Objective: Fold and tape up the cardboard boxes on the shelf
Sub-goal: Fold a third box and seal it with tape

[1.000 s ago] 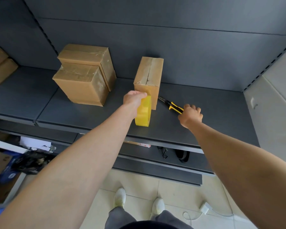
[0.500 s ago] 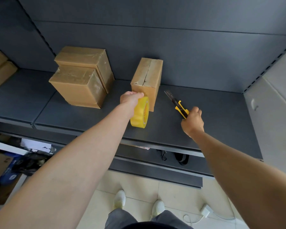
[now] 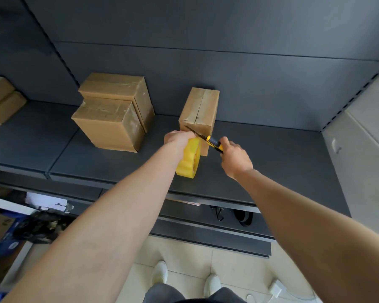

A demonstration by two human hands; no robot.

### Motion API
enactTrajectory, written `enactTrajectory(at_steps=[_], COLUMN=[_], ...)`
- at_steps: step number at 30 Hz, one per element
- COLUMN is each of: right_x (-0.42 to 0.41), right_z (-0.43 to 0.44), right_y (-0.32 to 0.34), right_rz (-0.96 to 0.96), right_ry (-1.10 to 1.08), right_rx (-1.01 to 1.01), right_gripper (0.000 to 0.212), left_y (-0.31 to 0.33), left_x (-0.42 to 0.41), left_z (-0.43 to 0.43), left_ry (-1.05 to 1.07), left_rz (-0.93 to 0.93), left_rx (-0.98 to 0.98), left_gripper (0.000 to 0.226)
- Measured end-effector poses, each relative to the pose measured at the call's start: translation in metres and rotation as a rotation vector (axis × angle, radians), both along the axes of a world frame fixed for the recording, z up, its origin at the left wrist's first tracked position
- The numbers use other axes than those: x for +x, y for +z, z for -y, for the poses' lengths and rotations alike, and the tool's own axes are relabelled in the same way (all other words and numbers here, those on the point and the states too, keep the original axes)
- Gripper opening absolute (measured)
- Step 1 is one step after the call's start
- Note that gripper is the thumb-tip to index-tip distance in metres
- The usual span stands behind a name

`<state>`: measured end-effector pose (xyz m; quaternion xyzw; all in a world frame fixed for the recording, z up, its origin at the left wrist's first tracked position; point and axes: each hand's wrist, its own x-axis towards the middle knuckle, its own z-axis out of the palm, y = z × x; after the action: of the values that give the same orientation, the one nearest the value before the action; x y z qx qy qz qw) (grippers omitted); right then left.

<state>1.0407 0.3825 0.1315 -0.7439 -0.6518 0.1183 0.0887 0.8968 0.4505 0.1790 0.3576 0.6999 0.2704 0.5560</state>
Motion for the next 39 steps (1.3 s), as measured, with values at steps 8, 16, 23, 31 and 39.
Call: enactTrajectory(at_steps=[8, 16, 23, 31, 39], right_x=[-0.002, -0.001, 0.004, 0.011, 0.02], right_z=[-0.013, -0.019, -0.023, -0.02, -0.014], right_y=[-0.003, 0.0, 0.003, 0.002, -0.007], right_rz=[0.058, 0.135, 0.207, 0.315, 0.303], right_ry=[-0.007, -0.035, -0.035, -0.049, -0.069], right_rx=[-0.044, -0.046, -0.042, -0.096, -0.23], right_gripper=[0.032, 0.043, 0.048, 0.053, 0.042], left_y=[0.001, 0.005, 0.009, 0.012, -0.012], left_x=[-0.002, -0.003, -0.004, -0.013, -0.032], left_z=[-0.005, -0.013, -0.021, -0.027, -0.018], left_ry=[0.009, -0.055, -0.237, -0.343, -0.242], left_rz=[-0.013, -0.074, -0.169, -0.282, -0.162], left_rx=[-0.093, -0.128, -0.089, -0.074, -0.163], left_gripper=[0.061, 0.065, 0.048, 0.037, 0.029])
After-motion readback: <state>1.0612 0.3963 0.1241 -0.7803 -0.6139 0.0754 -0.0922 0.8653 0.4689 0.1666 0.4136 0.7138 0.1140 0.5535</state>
